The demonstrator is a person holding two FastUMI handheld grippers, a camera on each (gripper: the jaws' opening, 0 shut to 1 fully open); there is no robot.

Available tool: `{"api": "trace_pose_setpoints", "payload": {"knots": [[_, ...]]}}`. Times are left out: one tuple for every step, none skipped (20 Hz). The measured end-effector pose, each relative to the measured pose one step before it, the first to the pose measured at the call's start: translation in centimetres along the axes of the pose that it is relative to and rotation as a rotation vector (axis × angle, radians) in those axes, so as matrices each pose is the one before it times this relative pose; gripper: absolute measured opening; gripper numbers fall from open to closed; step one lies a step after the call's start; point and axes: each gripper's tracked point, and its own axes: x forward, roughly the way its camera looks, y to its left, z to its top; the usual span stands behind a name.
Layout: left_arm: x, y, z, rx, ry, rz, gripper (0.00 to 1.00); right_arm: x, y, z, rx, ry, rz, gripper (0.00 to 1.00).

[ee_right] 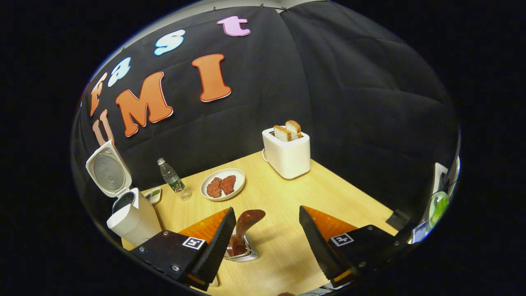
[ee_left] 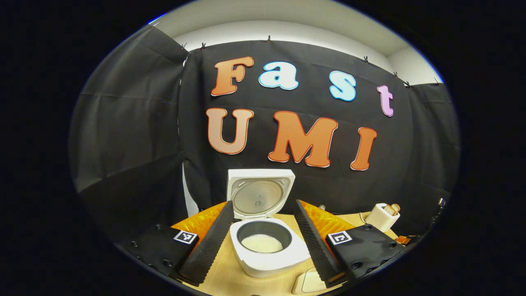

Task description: Close the left gripper, press the button to open the rice cooker; take a wooden spoon from the chopstick holder with the right hand, scoop a spoonful of rice and pour it into the rice cooker, then put the wooden spoon back into the chopstick holder.

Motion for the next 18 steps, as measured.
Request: {"api": "trace_pose_setpoints", "payload": {"knots": [[0.741, -0.092, 0.912, 0.00263, -0.00862, 0.00355, 1.0, -0.677, -0.172, 0.665, -0.01794, -0.00672, -0.00449, 0.95], [0.678, -0.073, 1.133, 0.00206, -0.01374, 0.0025, 1.0, -0.802, -0.013, 0.627, -0.01154, -0.00965, 0.0031, 0.94], [0.8, -0.277, 1.248, -0.00396, -0.01002, -0.00321, 1.0, -0.914, 0.014, 0.572, -0.00747, -0.01103, 0.00714, 0.94], [0.838, -0.268, 1.09, 0.00091, -0.00338, -0.00631, 1.0, -0.608, -0.008, 0.39, -0.00458, -0.0085, 0.00443, 0.95], [0.896, 0.443, 1.458, 0.00584, -0.01637, 0.01695, 1.0, -0.548, -0.028, 0.287, 0.00273, -0.01304, 0.00701, 0.95], [0.981, 0.309, 1.474, 0.00508, -0.01493, 0.01402, 1.0, -0.425, 0.023, 0.026, 0.0032, -0.00368, 0.00824, 0.95], [1.107, -0.315, 1.296, -0.00763, -0.01256, -0.00092, 1.0, -0.39, -0.045, -0.163, -0.00035, 0.00436, 0.00605, 0.95], [1.093, -0.441, 1.165, -0.01899, -0.00602, -0.01117, 1.0, -0.269, -0.302, -0.152, -0.00285, 0.00109, -0.00311, 0.95], [1.067, -0.127, 1.218, -0.01446, -0.01133, -0.00689, 1.0, -0.33, -0.368, -0.001, -0.00661, -0.00103, -0.00722, 0.95], [1.053, 0.15, 1.345, 0.00263, -0.01468, 0.00505, 1.0, -0.431, -0.399, 0.1, -0.00621, -0.00255, -0.00673, 0.95], [1.322, 0.526, 1.299, 0.01376, -0.01742, 0.01186, 1.0, -0.473, -0.153, 0.243, -0.00283, -0.00674, -0.00232, 0.95], [1.22, 0.605, 0.913, 0.01697, -0.00579, 0.02276, 1.0, -0.589, -0.165, 0.318, -0.00356, -0.00824, -0.00005, 0.95], [1.42, 0.326, 0.837, 0.00826, -0.0057, 0.01325, 1.0, -0.47, -0.217, 0.392, -0.0051, -0.01159, -0.00542, 0.95], [1.247, 0.361, 0.402, -0.00415, 0.00026, 0.01234, 1.0, -0.391, -0.244, 0.432, -0.00464, -0.01397, -0.00818, 0.95], [1.326, 0.444, 0.072, -0.00374, 0.00158, 0.01338, 0.99, -0.394, -0.119, 0.327, -0.00631, -0.00875, -0.00318, 0.95], [1.262, 0.412, -0.202, 0.01993, 0.00838, 0.01337, 0.98, -0.392, 0.046, 0.174, -0.00613, -0.00342, 0.00142, 0.95], [1.201, 0.585, -0.003, 0.03388, 0.0042, 0.01928, 0.99, -0.316, 0.023, 0.138, -0.00469, -0.00237, -0.00021, 0.95], [1.192, 0.456, -0.259, 0.0345, 0.0088, 0.0188, 1.0, -0.22, -0.064, 0.189, -0.00232, -0.00415, -0.00196, 0.95]]}}
